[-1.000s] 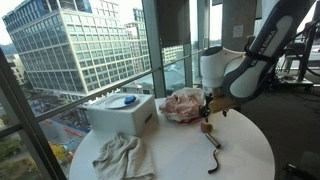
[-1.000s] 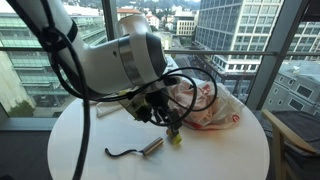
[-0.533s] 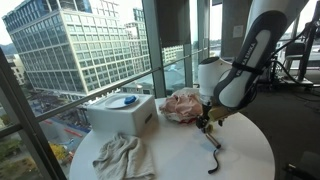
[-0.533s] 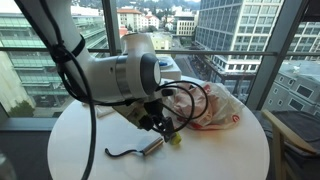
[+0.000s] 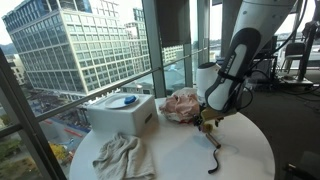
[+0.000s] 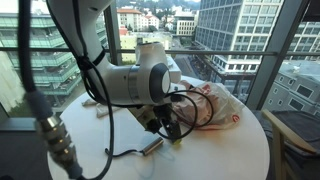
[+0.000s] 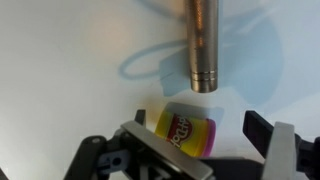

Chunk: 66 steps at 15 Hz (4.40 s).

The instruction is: Move four items from the table to the plastic

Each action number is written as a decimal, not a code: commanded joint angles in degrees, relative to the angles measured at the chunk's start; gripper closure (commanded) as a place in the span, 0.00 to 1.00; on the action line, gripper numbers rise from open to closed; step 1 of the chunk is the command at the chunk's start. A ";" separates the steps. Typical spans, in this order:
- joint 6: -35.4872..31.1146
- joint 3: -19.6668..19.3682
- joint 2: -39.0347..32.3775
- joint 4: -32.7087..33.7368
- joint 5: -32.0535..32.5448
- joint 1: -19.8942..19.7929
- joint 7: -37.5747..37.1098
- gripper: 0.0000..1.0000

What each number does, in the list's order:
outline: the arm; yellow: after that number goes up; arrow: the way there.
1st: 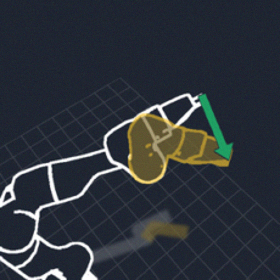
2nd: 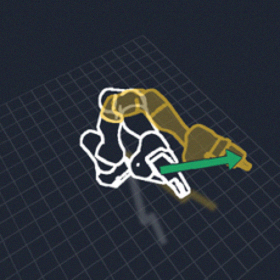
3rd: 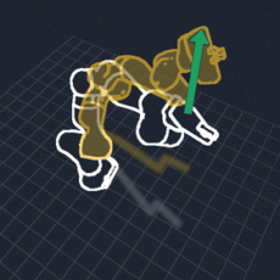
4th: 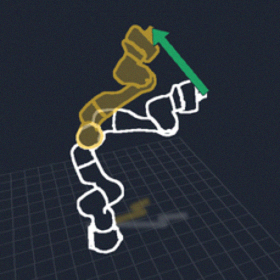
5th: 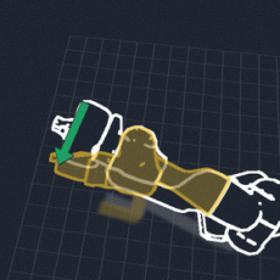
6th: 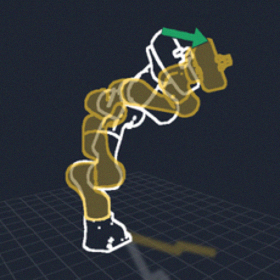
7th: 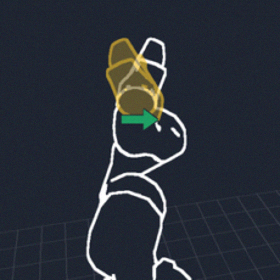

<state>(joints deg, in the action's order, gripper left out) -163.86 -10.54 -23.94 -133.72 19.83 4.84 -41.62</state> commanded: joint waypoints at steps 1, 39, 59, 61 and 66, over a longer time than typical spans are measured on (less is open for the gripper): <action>-3.66 -1.71 -3.75 2.94 -6.60 1.99 0.21 0.00; -4.07 -28.77 -25.89 29.34 -9.21 24.72 -6.88 0.16; -6.16 -28.26 7.54 -15.16 -8.38 34.20 3.19 0.00; -6.87 -26.10 6.47 -14.33 -10.27 33.56 2.40 0.00; -8.87 -23.53 0.30 -12.08 -11.16 31.44 1.09 0.00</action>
<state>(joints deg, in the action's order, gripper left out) -170.32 -35.96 -19.24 -147.98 9.05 38.56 -39.17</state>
